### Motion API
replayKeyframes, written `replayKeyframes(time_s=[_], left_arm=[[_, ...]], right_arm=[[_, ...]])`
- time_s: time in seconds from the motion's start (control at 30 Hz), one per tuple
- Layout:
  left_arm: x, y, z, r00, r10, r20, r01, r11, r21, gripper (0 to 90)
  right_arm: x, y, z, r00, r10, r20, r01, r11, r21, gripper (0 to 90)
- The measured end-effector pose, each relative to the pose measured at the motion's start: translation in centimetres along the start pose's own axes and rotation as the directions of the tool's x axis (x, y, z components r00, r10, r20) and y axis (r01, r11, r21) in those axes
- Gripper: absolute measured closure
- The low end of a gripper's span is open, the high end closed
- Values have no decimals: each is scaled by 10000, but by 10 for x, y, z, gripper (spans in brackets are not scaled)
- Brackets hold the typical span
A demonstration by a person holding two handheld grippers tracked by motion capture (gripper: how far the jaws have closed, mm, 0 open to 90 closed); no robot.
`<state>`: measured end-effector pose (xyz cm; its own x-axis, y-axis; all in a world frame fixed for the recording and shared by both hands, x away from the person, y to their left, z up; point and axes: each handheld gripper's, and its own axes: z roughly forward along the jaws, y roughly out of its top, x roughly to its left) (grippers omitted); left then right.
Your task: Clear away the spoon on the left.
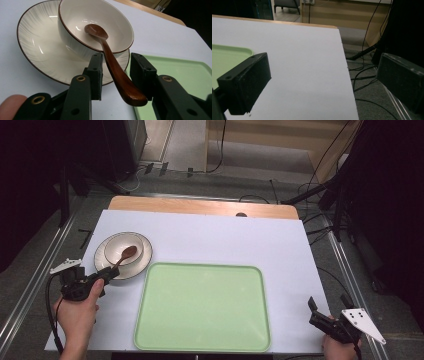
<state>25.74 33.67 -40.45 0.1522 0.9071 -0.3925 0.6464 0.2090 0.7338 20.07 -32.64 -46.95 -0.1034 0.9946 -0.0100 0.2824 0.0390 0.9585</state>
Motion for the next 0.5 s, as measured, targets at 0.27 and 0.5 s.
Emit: replayKeyframes(time_s=[0.27,0.5], left_arm=[[-2,-2,-1,9984,217,-513,-223,9997,-122,755],[-5,-4,-1,9967,366,-730,-386,9989,-262,773]], right_arm=[[1,0,1,10000,24,-31,-23,10000,24,0],[1,-1,1,10000,43,-37,-43,10000,73,0]])
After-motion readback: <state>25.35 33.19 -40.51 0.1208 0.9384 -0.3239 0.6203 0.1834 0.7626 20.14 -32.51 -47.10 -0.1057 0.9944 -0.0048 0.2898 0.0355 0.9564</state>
